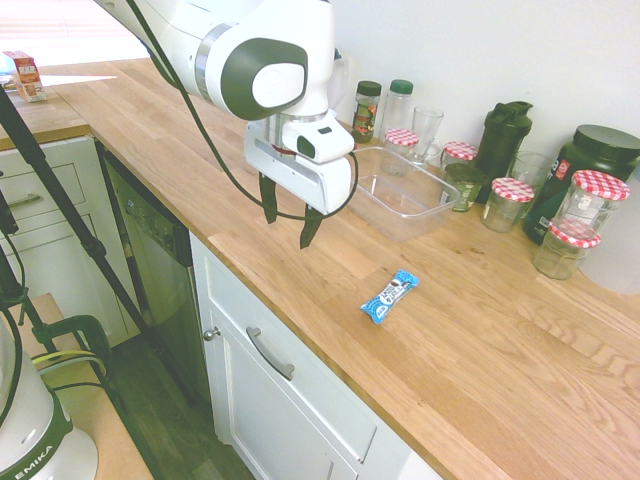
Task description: Put the protein bar into the container
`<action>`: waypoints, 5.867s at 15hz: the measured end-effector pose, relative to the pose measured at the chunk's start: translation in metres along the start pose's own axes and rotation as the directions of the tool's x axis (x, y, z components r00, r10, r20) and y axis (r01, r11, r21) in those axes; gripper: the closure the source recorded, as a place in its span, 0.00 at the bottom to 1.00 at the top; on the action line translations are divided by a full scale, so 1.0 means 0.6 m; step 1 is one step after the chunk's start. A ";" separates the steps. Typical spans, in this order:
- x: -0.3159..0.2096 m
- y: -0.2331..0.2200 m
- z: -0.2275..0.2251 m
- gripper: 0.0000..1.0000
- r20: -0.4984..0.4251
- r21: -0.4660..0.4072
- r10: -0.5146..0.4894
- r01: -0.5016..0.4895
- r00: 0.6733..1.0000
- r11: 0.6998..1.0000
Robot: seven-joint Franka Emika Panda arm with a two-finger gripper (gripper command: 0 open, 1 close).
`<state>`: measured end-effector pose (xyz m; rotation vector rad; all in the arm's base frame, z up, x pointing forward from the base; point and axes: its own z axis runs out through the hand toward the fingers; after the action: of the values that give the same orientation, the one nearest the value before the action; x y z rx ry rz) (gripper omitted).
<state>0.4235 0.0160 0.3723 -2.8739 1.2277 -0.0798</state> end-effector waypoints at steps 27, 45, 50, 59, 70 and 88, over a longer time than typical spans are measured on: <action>0.235 0.189 0.050 1.00 -0.030 0.009 0.031 -0.031 0.999 0.999; 0.240 0.167 0.067 1.00 -0.055 0.019 0.000 0.001 0.998 1.000; 0.244 0.138 -0.005 1.00 -0.092 0.073 -0.002 0.009 0.996 0.997; 0.198 -0.017 -0.214 1.00 -0.151 0.137 -0.069 0.091 0.986 0.986; 0.259 -0.133 -0.113 1.00 -0.121 0.053 -0.088 0.095 0.989 0.994; 0.324 -0.205 0.012 1.00 -0.099 0.004 -0.110 0.111 0.989 0.994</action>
<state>0.6468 -0.0397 0.3772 -2.9610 1.0767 -0.2316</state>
